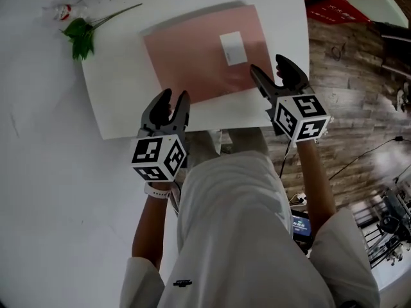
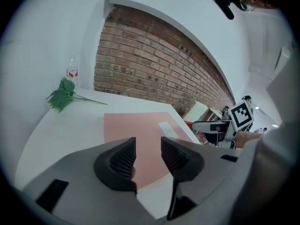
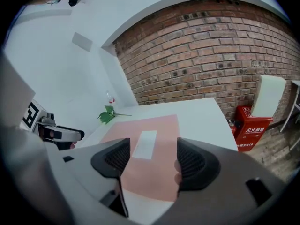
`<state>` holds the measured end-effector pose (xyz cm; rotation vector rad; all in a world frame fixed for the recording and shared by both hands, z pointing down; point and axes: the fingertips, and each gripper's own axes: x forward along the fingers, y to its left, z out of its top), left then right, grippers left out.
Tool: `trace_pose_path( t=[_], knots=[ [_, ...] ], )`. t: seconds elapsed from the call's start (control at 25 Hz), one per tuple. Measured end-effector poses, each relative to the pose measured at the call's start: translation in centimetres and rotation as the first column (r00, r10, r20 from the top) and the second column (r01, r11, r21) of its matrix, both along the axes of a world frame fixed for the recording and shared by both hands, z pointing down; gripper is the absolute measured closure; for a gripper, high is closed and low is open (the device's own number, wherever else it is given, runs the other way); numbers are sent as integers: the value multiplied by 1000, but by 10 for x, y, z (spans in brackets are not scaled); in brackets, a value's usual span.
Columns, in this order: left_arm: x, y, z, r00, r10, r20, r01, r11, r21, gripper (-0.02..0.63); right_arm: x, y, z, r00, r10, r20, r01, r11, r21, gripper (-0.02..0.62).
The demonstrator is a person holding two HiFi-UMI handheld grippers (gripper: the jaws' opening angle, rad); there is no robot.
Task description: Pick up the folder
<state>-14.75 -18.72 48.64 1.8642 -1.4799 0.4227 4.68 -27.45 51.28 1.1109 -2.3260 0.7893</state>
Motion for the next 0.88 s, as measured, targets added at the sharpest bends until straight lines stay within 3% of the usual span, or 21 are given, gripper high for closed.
trace_pose_path(
  t=[0.32, 0.88],
  knots=[
    [-15, -19, 31, 1000, -6, -7, 6, 999, -40, 330, -3, -10, 30, 1000, -11, -13, 10, 998, -67, 252],
    [-54, -29, 87, 983, -160, -85, 147, 979, -140, 287, -3, -17, 72, 998, -51, -49, 42, 985, -167, 249]
  ],
)
